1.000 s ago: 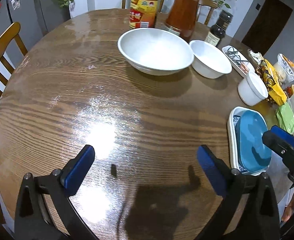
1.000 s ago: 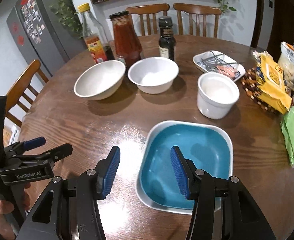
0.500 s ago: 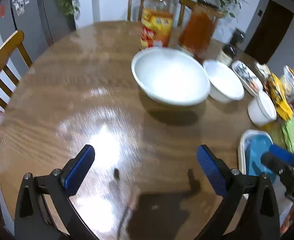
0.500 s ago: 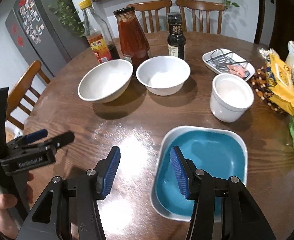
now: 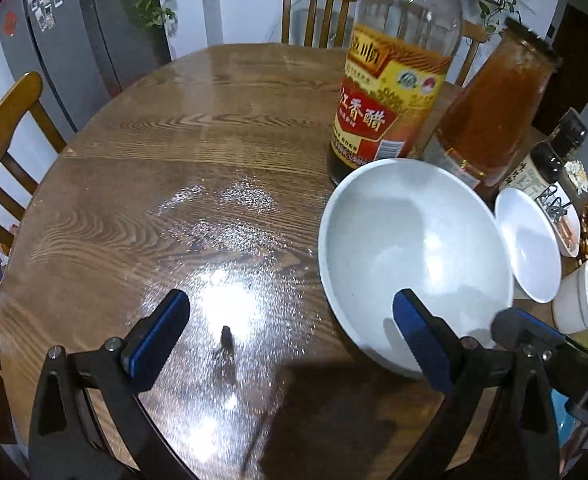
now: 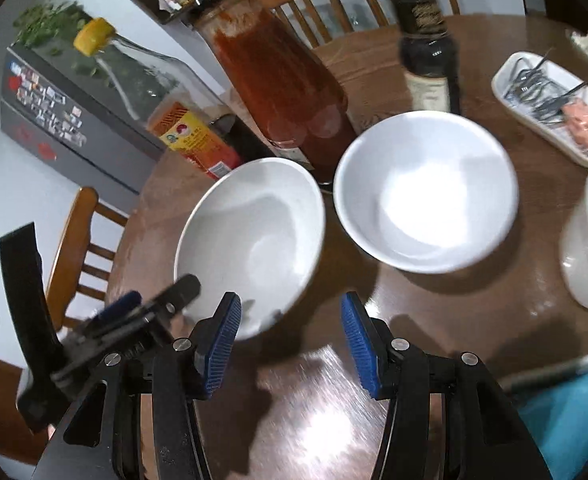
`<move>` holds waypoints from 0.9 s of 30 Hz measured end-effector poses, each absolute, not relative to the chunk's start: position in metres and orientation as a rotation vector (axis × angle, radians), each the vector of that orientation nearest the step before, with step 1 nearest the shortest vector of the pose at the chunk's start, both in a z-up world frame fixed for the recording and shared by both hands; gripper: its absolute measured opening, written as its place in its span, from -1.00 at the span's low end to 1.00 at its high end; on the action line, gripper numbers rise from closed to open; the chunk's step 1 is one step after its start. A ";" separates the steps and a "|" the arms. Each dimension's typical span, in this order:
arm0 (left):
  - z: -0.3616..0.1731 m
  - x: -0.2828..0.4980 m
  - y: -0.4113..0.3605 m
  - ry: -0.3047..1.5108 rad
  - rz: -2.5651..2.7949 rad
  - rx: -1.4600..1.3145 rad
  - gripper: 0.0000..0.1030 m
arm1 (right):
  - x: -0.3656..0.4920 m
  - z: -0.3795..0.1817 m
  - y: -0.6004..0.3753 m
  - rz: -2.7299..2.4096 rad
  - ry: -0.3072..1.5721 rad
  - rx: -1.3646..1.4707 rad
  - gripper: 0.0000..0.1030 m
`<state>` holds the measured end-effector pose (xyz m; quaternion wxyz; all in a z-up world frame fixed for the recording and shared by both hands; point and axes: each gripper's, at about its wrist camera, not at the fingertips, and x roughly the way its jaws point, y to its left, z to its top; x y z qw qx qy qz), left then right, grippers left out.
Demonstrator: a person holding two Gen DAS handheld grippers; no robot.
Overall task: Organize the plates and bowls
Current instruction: 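Reach the right gripper to the large white bowl and grasp its rim, then slide the large white bowl toward the table centre and release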
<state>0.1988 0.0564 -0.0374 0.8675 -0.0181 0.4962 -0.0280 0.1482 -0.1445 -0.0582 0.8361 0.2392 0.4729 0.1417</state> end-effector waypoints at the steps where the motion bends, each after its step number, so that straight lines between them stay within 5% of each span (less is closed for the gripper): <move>1: -0.041 0.202 0.057 1.049 -0.060 -0.031 0.95 | 0.151 -0.060 -0.141 0.305 1.004 0.514 0.03; 8: -0.057 0.211 0.054 1.103 -0.095 -0.028 0.71 | 0.164 -0.072 -0.123 0.297 1.022 0.508 0.03; 10: -0.060 0.212 0.054 1.105 -0.105 -0.029 0.39 | 0.164 -0.073 -0.123 0.299 1.018 0.506 0.02; 14: -0.065 0.214 0.050 1.131 -0.146 -0.055 -0.02 | 0.164 -0.076 -0.119 0.318 1.014 0.488 -0.39; 16: -0.066 0.211 0.047 1.128 -0.174 -0.051 -0.41 | 0.163 -0.077 -0.117 0.328 1.005 0.471 -0.50; 27: -0.051 0.156 0.037 1.090 -0.216 0.029 -0.43 | 0.129 -0.068 -0.111 0.342 1.024 0.386 -0.59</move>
